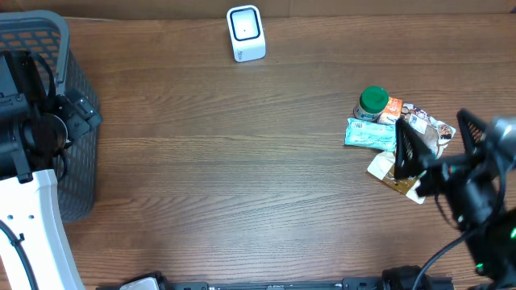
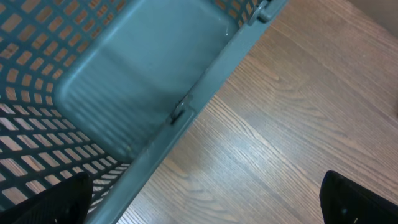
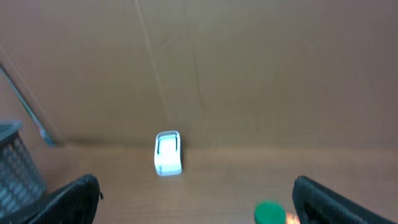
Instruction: Scan the item barcode
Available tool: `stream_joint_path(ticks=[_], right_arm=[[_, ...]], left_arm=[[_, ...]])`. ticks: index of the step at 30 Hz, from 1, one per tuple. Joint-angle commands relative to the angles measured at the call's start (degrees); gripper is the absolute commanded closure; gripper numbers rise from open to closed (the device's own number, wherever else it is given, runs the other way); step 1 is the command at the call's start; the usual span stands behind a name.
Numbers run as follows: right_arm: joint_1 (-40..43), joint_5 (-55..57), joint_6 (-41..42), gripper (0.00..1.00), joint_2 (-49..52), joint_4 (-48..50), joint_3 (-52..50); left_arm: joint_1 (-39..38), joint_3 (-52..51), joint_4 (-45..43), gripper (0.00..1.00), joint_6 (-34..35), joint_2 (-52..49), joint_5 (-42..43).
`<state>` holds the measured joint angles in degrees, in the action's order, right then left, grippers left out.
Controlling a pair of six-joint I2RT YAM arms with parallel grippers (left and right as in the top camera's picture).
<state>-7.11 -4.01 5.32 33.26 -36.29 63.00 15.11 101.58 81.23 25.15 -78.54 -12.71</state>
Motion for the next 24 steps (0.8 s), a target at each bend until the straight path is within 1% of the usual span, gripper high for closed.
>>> stream_joint_path(ticks=[1,4,8,13,17,24], right_arm=[[0.9,0.4,-0.9,0.0,-6.1,6.5,-11.3],[2.4,-1.7,-0.9,0.0,-12.3,16.6,-23.2],[4.1,-5.8,-0.9,0.0,-18.8,27.2,-36.1],[4.3,-8.0,-0.6,0.0,-25.1,38.6,-48.4],[4.3,-8.1,-0.6,0.0,-27.9,43.5,-54.9],[4.3,-8.1,-0.7,0.0,-32.7,43.5,-61.0]], left_arm=[[0.2,0.8,0.0,0.0,0.2,-0.2,-0.8],[0.2,0.8,-0.1,0.0,0.2,-0.2,-0.8],[0.2,0.8,0.0,0.01,0.2,-0.2,-0.8],[0.2,0.8,-0.1,0.0,0.2,-0.2,-0.8],[0.2,0.8,0.0,0.01,0.2,-0.2,-0.8],[0.2,0.8,0.0,0.0,0.2,-0.2,-0.8]])
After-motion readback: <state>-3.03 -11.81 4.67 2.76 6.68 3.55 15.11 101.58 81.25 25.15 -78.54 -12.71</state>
